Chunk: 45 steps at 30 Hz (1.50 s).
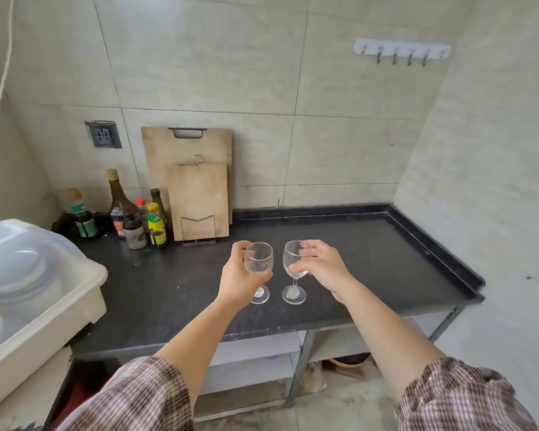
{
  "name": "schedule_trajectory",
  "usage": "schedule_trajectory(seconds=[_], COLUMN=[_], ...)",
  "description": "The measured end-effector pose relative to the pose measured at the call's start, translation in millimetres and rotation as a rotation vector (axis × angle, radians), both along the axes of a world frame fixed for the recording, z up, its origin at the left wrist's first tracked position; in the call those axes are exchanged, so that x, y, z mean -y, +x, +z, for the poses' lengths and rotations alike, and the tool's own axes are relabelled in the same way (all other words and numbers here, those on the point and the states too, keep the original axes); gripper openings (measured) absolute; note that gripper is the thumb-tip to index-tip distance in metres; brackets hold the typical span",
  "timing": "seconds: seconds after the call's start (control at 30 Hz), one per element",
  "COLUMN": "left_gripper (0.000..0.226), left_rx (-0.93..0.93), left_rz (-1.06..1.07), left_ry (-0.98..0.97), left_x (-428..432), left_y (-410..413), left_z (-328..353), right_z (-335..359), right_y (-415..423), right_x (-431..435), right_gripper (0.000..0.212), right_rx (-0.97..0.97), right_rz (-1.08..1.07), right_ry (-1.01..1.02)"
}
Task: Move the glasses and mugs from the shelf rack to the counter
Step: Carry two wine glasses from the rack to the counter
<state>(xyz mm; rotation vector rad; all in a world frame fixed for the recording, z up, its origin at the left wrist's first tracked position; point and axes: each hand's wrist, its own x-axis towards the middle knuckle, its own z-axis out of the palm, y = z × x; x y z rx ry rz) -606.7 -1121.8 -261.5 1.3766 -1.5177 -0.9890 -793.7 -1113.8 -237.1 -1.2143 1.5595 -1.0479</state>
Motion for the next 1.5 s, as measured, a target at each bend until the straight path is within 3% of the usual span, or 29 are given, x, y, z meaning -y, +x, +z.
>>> schedule_trajectory(seconds=[0.33,0.8,1.1,1.5], left_gripper=[0.066,0.060,0.061,0.066], left_rx=[0.040,0.218,0.249,0.260], left_rz=[-0.005,0.123,0.172,0.190], left_ry=[0.104,0.224,0.172,0.115], left_x=[155,391,474,507], left_y=[-51,-125,-143,-148], left_z=[-34,-120,-165,-173], right_z=[-28,-131,-167,-178], right_y=[-54,-108,-120,-125], right_x=[164,412,494,536], right_gripper=[0.064,0.069,0.071,0.072], right_rx=[-0.063,-0.132,-0.121,-0.126], right_rz=[0.022,0.174,0.155,0.168], right_ry=[0.060,0.190,0.176,0.178])
